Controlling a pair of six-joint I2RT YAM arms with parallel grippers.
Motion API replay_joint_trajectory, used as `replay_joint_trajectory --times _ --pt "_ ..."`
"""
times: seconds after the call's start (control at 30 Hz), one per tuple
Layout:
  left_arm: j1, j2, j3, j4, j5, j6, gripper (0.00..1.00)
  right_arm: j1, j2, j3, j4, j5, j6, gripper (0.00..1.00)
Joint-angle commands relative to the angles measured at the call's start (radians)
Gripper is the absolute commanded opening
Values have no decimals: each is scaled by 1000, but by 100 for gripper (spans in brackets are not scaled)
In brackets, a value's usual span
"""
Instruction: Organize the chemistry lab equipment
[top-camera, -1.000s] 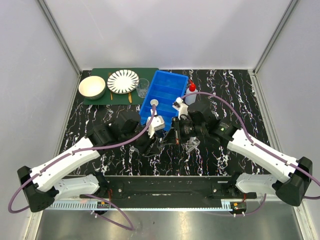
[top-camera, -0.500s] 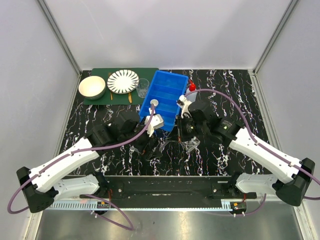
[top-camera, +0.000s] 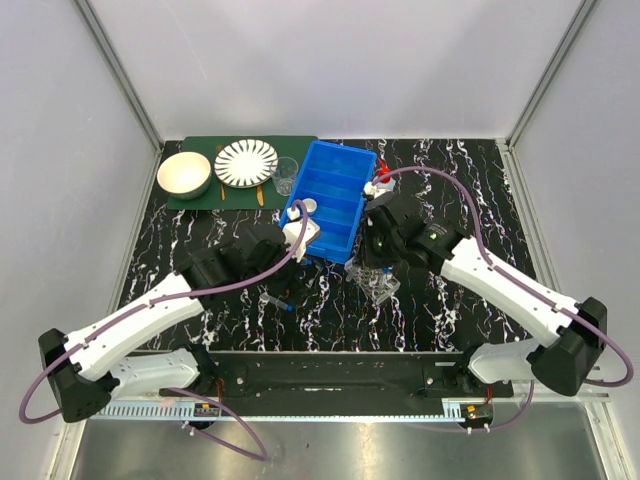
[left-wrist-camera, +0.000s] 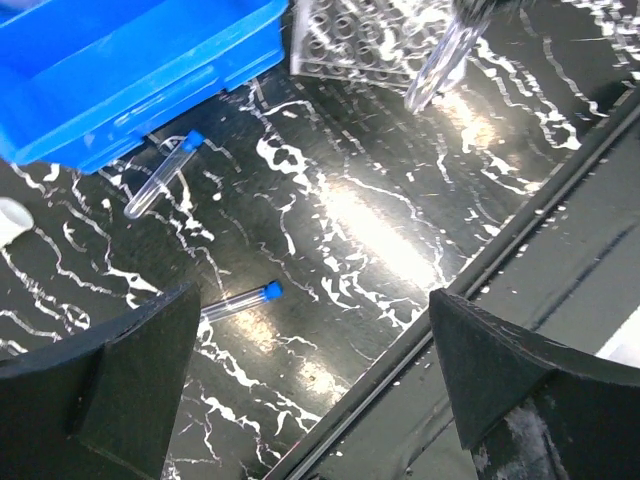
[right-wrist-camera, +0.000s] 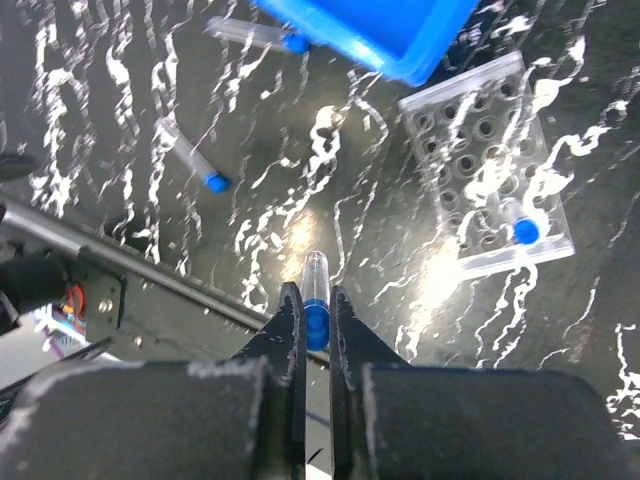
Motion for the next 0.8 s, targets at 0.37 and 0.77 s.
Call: replay_joint_trajectory --times 0.37,0.77 --pt "4 22 -46 26 -161 -61 99 -148 220 4 75 121 -77 0" --pt "5 11 -67 35 -157 -46 99 -152 320 60 82 189 -106 0"
